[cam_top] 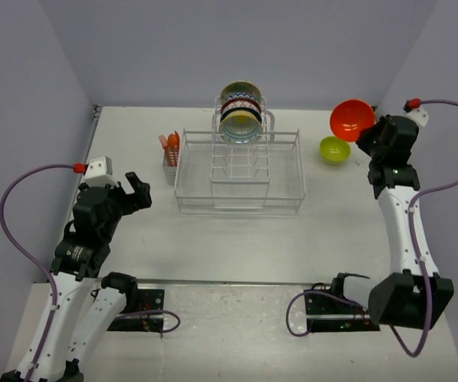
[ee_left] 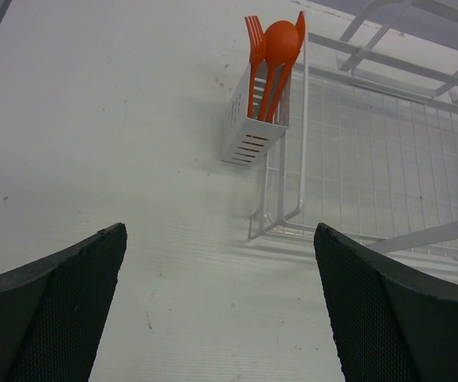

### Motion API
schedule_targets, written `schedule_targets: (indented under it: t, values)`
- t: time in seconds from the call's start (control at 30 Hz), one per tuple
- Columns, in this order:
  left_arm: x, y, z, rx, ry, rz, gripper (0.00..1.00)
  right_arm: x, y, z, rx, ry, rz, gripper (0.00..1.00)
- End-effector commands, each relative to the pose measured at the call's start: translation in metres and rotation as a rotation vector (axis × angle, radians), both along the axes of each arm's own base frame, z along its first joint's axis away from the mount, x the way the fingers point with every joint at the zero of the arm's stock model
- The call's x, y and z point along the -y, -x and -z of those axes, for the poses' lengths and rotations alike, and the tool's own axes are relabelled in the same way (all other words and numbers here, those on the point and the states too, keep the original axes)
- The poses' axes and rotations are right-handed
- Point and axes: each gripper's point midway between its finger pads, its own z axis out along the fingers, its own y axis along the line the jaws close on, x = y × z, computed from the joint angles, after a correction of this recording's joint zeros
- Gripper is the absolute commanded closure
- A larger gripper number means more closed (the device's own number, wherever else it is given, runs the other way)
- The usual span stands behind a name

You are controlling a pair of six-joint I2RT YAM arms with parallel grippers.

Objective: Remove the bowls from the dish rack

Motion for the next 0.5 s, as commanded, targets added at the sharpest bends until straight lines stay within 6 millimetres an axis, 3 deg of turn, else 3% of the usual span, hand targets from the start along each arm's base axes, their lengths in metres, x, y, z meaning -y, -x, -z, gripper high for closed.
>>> schedule_targets:
  t: [0.0,0.13,0.3,0.47]
  values:
    - [0.006,-0.004,-0.009,0.046,-0.006,0.028,0.00,0.005,-0.013,0.043,-0.062,-0.326,-0.012,1.00]
    - [0.007,-0.004,-0.007,0.038,-0.008,0.029,0.00,0.016,-0.032,0.064,-0.101,-0.365,0.015,1.00]
    - [0.008,-0.004,-0.006,0.036,-0.008,0.032,0.00,0.031,-0.058,0.114,-0.228,-0.410,0.058,1.00]
    - [0.008,-0.004,-0.005,0.029,-0.010,0.028,0.00,0.038,-0.080,0.144,-0.318,-0.430,0.072,1.00]
